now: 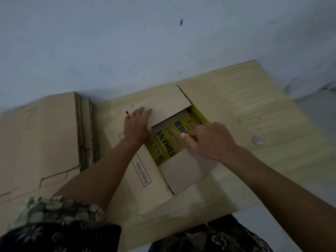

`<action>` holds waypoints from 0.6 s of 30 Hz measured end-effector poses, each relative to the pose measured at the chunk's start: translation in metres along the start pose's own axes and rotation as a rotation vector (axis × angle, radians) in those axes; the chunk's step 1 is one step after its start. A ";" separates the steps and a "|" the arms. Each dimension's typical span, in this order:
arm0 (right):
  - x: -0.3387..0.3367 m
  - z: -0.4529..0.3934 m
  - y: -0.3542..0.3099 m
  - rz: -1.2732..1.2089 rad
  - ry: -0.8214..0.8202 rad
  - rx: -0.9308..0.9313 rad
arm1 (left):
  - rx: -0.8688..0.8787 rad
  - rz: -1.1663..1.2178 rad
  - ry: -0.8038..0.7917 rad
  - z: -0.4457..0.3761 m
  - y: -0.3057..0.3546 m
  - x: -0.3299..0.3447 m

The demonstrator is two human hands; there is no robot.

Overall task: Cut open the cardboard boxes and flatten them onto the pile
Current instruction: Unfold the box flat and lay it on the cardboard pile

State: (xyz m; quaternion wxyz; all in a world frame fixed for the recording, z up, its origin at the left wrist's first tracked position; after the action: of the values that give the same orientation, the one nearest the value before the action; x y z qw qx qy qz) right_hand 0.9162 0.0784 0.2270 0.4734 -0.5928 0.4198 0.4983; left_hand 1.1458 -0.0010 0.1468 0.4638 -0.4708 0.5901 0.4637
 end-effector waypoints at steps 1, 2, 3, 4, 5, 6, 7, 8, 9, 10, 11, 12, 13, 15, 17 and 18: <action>-0.009 0.005 0.005 0.004 -0.056 0.058 | 0.041 -0.009 -0.009 -0.006 0.001 -0.001; -0.018 0.008 0.008 0.006 -0.132 0.112 | 0.079 -0.004 -0.006 -0.012 0.005 -0.004; -0.027 0.012 0.010 -0.003 -0.233 0.157 | 0.110 0.015 0.016 -0.016 0.009 -0.008; -0.034 0.017 0.011 -0.016 -0.350 0.184 | 0.132 0.040 0.058 -0.020 0.014 -0.012; -0.037 0.021 0.012 -0.031 -0.471 0.183 | 0.147 0.061 0.115 -0.023 0.020 -0.016; -0.036 0.026 0.011 -0.039 -0.593 0.160 | 0.146 0.069 0.172 -0.027 0.025 -0.019; -0.031 0.032 0.012 -0.052 -0.696 0.143 | 0.131 0.071 0.222 -0.032 0.029 -0.022; -0.023 0.039 0.015 -0.065 -0.764 0.153 | 0.111 0.065 0.267 -0.038 0.032 -0.025; -0.009 0.046 0.020 -0.082 -0.795 0.191 | 0.102 0.053 0.317 -0.043 0.033 -0.028; 0.003 0.054 0.023 -0.089 -0.799 0.208 | 0.102 0.040 0.368 -0.048 0.033 -0.030; 0.019 0.061 0.026 -0.085 -0.787 0.184 | 0.101 0.034 0.411 -0.053 0.032 -0.033; 0.032 0.066 0.027 -0.056 -0.788 0.120 | 0.093 0.038 0.436 -0.057 0.031 -0.036; 0.044 0.071 0.029 -0.040 -0.792 0.058 | 0.078 0.043 0.446 -0.059 0.030 -0.039; 0.055 0.078 0.031 -0.118 -0.796 0.031 | 0.042 0.041 0.443 -0.068 0.027 -0.041; 0.059 0.083 0.035 -0.255 -0.732 0.058 | 0.011 0.032 0.462 -0.078 0.023 -0.041; 0.061 0.087 0.036 -0.314 -0.660 0.053 | 0.017 0.022 0.481 -0.083 0.021 -0.040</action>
State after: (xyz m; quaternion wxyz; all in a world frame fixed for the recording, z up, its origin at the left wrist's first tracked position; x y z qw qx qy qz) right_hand 0.8735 0.1551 0.1570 0.6691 -0.4449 0.1611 0.5731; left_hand 1.1208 -0.0746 0.2001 0.3090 -0.5572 0.6926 0.3383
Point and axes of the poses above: each hand's wrist, its own z-axis away from the middle knuckle, its own x-axis out of the palm, y = z × x, the point moved 2 cm from there along -z, towards the middle knuckle, and after that the axes turned 15 degrees about y, right-handed, at the moved point
